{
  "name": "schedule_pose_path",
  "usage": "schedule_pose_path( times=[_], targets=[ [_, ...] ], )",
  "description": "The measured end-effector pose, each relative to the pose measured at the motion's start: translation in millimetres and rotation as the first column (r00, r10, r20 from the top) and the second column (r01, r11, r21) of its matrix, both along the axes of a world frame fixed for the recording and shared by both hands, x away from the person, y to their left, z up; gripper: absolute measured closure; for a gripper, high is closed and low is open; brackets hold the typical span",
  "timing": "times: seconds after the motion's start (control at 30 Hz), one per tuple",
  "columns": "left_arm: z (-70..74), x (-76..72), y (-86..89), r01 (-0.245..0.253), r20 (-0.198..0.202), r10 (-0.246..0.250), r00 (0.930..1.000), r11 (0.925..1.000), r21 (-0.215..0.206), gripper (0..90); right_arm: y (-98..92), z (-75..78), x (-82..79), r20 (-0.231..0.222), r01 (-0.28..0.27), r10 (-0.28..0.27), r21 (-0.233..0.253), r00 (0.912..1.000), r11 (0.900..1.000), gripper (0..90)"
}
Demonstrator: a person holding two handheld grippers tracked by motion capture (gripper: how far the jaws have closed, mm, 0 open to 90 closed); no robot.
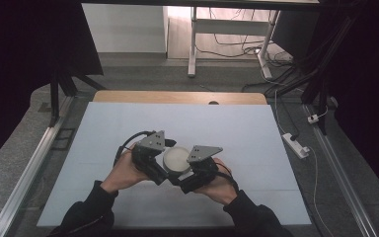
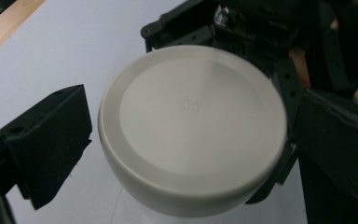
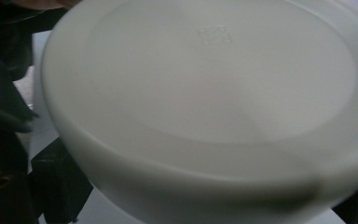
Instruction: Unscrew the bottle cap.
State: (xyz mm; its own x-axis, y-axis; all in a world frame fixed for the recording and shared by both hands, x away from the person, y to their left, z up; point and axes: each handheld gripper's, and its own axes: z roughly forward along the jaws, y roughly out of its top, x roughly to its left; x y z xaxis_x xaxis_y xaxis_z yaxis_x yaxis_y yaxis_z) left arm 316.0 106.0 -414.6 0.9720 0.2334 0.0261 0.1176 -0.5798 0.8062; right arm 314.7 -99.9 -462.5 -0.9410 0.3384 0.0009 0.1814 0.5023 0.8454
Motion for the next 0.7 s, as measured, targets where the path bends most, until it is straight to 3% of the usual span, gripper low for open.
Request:
schedule_pose_path(
  times=[0.27, 0.33, 0.57, 0.7],
  targets=[
    [-4.1, 2.8, 3.1, 0.088, -0.028, -0.09, 0.9956, 0.9951, -0.044, 6.4, 1.8, 2.5, -5.5, 0.012, -0.077, 0.077, 0.015, 0.9969, 0.997, 6.8],
    [-4.6, 2.1, 2.6, 0.08, -0.022, -0.081, 0.9965, 0.9958, -0.045, 7.8, 1.5, 2.4, -5.3, 0.016, -0.078, 0.078, 0.015, 0.9968, 0.997, 6.8],
    [-6.4, 1.1, -3.4, -0.026, -0.036, 0.024, 0.999, 0.9986, -0.046, 8.1, 0.3, 1.5, -2.4, 0.012, -0.023, 0.023, 0.006, 0.9997, 1.0, 6.9],
    [-6.2, -1.3, -10.5, -0.129, -0.039, 0.128, 0.991, 0.991, -0.035, 8.1, 0.0, 0.6, 0.1, 0.011, 0.033, -0.033, 0.001, 0.9994, 0.999, 6.9]
  ],
)
